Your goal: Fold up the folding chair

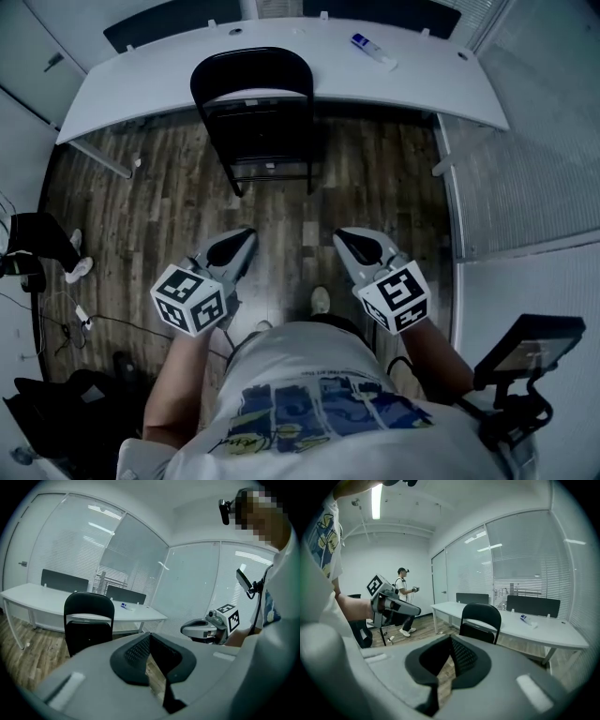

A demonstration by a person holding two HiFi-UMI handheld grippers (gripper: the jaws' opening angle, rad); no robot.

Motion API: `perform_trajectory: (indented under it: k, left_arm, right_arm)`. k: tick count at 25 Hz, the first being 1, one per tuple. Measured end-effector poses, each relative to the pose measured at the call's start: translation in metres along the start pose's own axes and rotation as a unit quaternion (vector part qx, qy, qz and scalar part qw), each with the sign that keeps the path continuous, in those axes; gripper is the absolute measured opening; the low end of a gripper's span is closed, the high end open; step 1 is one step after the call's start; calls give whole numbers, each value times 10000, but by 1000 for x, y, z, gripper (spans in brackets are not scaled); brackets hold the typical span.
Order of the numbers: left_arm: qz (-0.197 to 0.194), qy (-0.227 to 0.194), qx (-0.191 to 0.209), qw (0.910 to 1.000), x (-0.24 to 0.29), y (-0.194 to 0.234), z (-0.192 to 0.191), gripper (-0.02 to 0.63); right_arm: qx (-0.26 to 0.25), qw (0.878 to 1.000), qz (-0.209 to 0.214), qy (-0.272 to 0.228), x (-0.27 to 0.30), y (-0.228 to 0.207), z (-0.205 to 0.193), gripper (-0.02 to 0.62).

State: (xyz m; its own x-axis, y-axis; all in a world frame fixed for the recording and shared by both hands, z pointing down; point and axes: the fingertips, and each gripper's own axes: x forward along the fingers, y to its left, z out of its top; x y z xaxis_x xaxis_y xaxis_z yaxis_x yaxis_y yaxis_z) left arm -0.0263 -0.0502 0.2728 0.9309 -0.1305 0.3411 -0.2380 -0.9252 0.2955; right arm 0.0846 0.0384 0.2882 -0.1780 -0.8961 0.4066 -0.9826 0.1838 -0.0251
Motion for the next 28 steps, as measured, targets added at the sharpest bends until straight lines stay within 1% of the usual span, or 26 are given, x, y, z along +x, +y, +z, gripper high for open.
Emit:
perform_trajectory:
  k: [6, 10, 13, 17, 28]
  left_arm:
    - [-313, 29, 19, 9995, -55, 4, -18, 5]
    - [-568, -8, 74, 9984, -127, 4, -49, 5]
    - [-743, 11, 184, 9971, -161, 2, -61, 5]
    - [-804, 35, 220, 9965, -172, 5, -62, 5]
    - [-869, 158, 191, 9959, -163, 5, -70, 5]
  right_arm:
    - [-41, 9999, -108, 105, 9, 72, 4, 3]
    - [-190, 9994, -232, 147, 9, 156, 5, 3]
    - [-215, 9990, -373, 142, 6, 195, 8, 3]
    - [-218, 9991, -345, 96, 7, 211, 15, 3]
    - [-204, 9988, -413, 177, 0, 208, 9, 3]
